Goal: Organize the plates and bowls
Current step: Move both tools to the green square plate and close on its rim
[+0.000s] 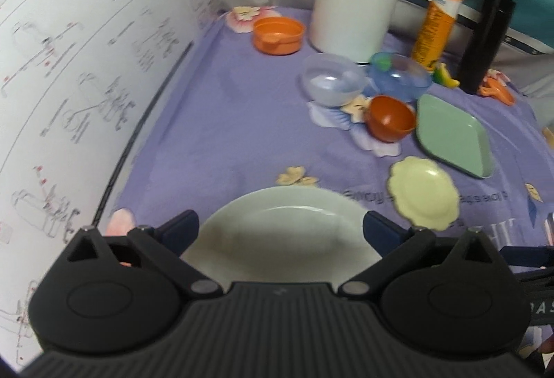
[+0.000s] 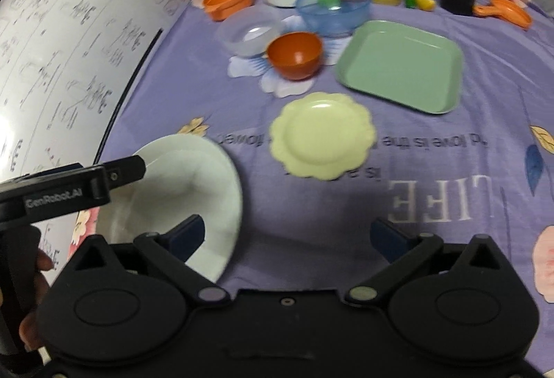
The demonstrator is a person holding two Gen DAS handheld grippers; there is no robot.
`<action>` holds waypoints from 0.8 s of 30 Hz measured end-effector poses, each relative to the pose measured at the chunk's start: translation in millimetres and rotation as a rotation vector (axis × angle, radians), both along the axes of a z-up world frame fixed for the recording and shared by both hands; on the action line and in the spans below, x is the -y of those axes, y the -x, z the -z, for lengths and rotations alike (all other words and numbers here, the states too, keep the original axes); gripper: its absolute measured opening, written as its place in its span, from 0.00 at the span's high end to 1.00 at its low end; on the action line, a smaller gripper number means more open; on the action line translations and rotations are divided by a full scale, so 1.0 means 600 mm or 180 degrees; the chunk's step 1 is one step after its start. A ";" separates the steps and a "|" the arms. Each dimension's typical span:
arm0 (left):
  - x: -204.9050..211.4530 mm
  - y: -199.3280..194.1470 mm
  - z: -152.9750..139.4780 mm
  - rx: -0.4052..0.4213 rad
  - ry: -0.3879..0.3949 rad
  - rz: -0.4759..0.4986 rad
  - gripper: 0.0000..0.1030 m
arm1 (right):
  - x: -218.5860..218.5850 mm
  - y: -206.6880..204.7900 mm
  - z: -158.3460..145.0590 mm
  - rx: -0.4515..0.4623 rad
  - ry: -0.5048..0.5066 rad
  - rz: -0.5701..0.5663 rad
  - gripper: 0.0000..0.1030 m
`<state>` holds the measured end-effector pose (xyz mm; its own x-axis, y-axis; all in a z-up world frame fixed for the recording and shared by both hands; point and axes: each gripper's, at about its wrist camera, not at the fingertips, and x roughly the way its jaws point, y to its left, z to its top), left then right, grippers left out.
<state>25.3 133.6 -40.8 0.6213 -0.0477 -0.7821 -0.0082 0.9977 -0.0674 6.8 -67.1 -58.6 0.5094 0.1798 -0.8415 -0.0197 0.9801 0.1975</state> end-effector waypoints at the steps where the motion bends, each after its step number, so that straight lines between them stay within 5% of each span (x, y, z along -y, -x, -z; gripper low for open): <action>1: 0.011 -0.003 -0.001 0.0005 -0.0011 0.0035 0.00 | 0.009 -0.001 0.000 -0.0006 -0.0029 0.0050 0.00; 24: 0.204 -0.085 0.004 0.0051 -0.0077 0.0584 0.00 | 0.262 -0.068 0.012 0.0194 -0.0153 0.1092 0.00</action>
